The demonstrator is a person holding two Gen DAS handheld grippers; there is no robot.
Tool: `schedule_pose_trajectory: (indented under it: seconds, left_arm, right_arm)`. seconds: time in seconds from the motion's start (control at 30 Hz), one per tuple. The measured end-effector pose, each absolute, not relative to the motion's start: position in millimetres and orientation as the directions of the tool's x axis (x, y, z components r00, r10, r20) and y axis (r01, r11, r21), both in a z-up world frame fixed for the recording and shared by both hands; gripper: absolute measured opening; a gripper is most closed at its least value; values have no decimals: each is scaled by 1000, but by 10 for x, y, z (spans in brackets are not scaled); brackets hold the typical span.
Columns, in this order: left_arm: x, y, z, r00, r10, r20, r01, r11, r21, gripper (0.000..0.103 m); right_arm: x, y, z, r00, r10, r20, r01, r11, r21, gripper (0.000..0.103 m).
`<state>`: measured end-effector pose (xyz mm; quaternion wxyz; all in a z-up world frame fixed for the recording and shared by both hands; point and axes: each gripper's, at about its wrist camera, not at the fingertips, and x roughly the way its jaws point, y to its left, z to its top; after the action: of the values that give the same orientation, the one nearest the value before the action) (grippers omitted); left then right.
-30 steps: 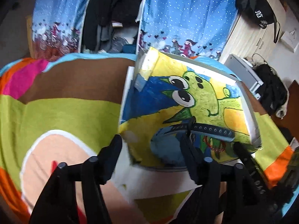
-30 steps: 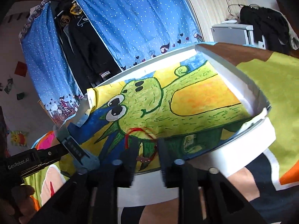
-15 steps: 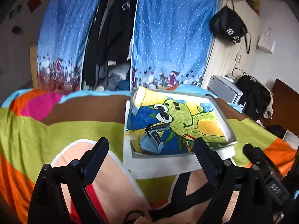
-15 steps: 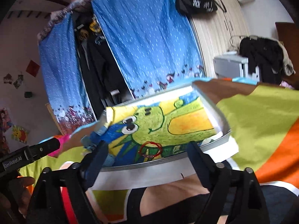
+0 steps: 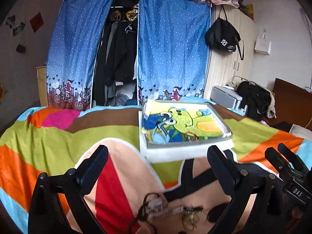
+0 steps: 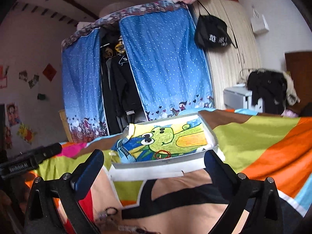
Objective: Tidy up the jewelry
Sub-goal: 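Move both tools back over the remaining jewelry on the bedspread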
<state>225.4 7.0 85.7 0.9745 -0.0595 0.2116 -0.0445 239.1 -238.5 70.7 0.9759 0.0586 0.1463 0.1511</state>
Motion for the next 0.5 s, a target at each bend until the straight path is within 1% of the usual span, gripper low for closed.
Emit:
schedule_pose_trajectory:
  seconds: [0.13,0.23,0.43,0.5]
  left_arm:
    - [1971,117,747,905,-114,-411,70,990,-120,99]
    - [1792,172,627,897,-103,-429,69,993,-93,99]
    - [1541,331,399,860,-122,-496,82,991,-102,99]
    - [1513,372,339,837,-143,-528,85,988,-133,99]
  right_arm:
    - [2102,-2351,633,916,295,-272,-270,955,126,103]
    - [1902,-2314,581,917,284,-279,-264,958,107,103]
    - [1563,-2198,453,911,270,-312,-268,962,49,103]
    - [1486,-2168,409,905,265,-332,-268,963,40,103]
